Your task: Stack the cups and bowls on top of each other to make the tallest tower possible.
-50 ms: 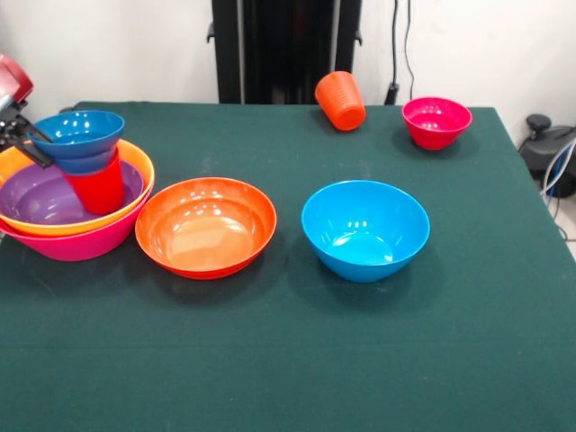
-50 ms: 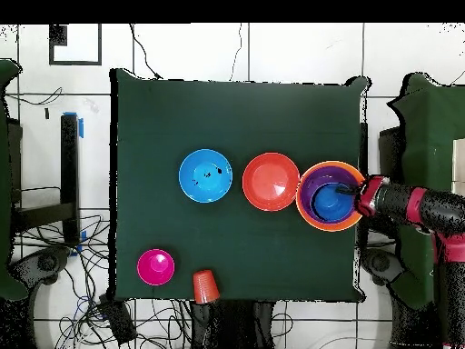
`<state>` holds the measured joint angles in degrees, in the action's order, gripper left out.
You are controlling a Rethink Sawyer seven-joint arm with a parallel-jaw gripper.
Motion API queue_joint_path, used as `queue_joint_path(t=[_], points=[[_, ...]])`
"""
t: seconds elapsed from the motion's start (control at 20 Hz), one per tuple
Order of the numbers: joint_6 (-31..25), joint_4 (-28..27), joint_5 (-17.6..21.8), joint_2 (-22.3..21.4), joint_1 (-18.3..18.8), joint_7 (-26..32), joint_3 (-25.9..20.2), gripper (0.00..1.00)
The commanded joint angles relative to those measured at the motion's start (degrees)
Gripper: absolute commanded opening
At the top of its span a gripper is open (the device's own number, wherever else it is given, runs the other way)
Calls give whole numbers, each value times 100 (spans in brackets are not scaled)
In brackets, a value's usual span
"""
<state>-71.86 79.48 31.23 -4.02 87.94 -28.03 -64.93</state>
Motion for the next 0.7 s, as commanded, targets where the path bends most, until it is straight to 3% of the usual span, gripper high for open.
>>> queue_joint_path(t=[0.05, 0.7], points=[[-55, -458, 240, 286, -404, 1824, 301, 0], [69, -187, 276, 277, -210, 1693, 362, 0]])
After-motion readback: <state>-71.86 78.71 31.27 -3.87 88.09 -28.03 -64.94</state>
